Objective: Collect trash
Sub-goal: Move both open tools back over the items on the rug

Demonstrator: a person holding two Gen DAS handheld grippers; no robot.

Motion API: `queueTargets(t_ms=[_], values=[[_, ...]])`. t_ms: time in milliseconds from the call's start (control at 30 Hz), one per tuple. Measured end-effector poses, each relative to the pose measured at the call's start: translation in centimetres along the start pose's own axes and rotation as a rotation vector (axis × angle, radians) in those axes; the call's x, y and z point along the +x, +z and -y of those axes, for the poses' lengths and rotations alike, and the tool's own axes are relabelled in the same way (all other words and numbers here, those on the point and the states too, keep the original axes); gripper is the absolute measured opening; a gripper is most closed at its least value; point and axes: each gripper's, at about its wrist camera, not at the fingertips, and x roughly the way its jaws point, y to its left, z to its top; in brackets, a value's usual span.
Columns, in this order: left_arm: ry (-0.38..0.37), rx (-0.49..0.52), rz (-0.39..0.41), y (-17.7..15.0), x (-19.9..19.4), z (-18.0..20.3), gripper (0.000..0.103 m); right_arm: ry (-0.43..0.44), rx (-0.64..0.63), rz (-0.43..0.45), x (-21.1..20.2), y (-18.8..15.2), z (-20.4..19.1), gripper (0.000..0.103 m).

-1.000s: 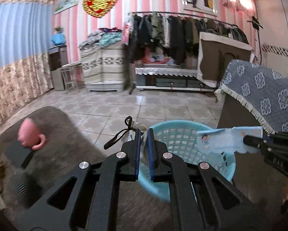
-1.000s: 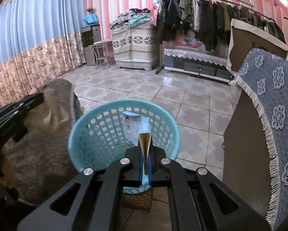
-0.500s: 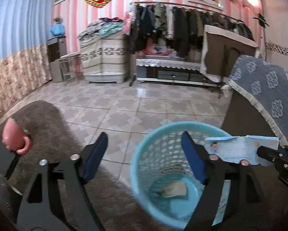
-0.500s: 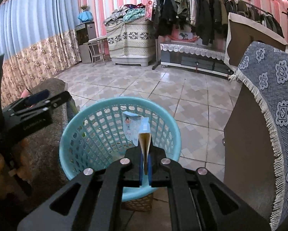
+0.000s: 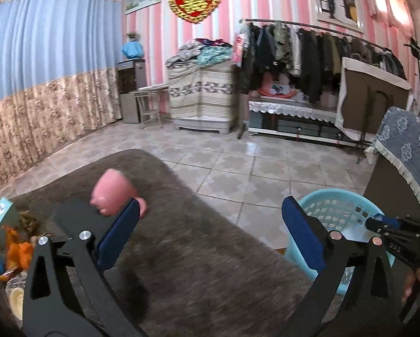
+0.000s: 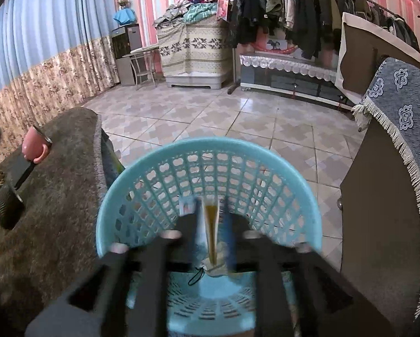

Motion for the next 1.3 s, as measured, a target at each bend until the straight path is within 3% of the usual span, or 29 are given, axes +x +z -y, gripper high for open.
queueTargets(t_ms=[33,133,233,333,833,1133,1300], values=[[0.005,-0.006,0.001,0.0,-0.4,-0.6,0.098,-0.010,0.001,0.010,-0.1,0.1,-0.1,0.067],[0.036,-0.025,0.015,0.2,-2.3,-3.1,0.098,-0.020,-0.005,0.015,-0.5,0.2,-0.5,0.070],[0.073,-0.034,0.037,0.1,-4.4,-5.0,0.098,-0.025,-0.011,0.048,-1.9,0.4,-1.4,0.087],[0.115,-0.041,0.050,-0.2,-6.4,-7.0,0.098,-0.026,-0.035,0.077,-3.3,0.5,-2.9,0.093],[0.323,-0.169,0.018,-5.5,-14.3,-18.5,0.098,0.163,-0.144,0.140,-7.0,-1.5,-14.7,0.095],[0.431,-0.263,-0.039,-10.3,-15.7,-24.1,0.098,0.223,-0.237,0.134,-6.8,-4.3,-20.1,0.095],[0.482,-0.248,-0.066,-12.2,-16.0,-25.6,0.098,0.234,-0.267,0.125,-6.6,-5.0,-21.3,0.095]])
